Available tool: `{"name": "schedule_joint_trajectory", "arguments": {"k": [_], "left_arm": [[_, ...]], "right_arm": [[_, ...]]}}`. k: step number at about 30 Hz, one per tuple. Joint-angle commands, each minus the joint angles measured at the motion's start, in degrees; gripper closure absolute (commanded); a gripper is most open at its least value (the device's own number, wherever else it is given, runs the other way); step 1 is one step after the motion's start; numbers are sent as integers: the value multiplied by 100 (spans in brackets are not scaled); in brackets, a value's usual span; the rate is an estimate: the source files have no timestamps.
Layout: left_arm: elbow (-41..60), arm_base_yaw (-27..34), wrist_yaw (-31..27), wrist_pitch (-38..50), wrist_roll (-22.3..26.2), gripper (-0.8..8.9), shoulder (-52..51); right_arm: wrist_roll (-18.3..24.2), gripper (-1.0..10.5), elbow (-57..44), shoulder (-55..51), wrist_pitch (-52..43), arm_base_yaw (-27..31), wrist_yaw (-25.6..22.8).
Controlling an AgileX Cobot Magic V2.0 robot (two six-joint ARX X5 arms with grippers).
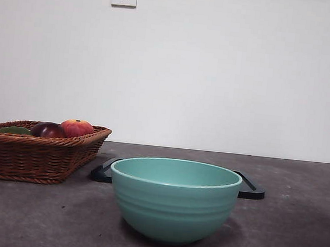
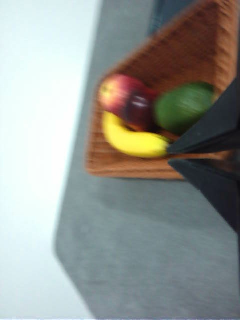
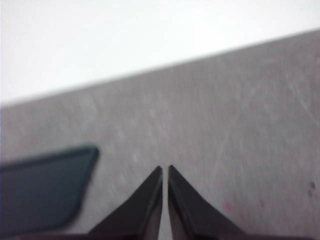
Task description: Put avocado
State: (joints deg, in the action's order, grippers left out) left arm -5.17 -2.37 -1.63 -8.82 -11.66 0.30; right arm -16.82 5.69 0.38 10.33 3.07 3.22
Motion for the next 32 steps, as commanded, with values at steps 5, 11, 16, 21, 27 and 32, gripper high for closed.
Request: {"name": "schedule_joint_trajectory", "arguments": {"k": [5, 11, 16, 21, 27, 32], "left_arm": [[-706, 9, -50, 107, -498, 797, 208], [-1589, 4, 20, -192, -581, 798, 848], [-2450, 4, 232, -535, -498, 798, 1606], [-3193, -76, 839, -855, -398, 798, 2312], [-3974, -487, 1346, -1217, -363, 798, 2813], [-4433, -682, 2024, -1486, -205, 798, 3058]], "right_arm": [[-470, 935, 909, 380, 164, 7, 52], [-321, 935, 1976, 1270, 872, 7, 463], [-48, 935, 2719, 2020, 1346, 4, 1117], [57, 935, 3248, 2511, 1554, -264, 1537], [181, 935, 3740, 2835, 1687, -960, 1589], [645, 935, 4017, 2979, 1779, -1270, 2319]]}}
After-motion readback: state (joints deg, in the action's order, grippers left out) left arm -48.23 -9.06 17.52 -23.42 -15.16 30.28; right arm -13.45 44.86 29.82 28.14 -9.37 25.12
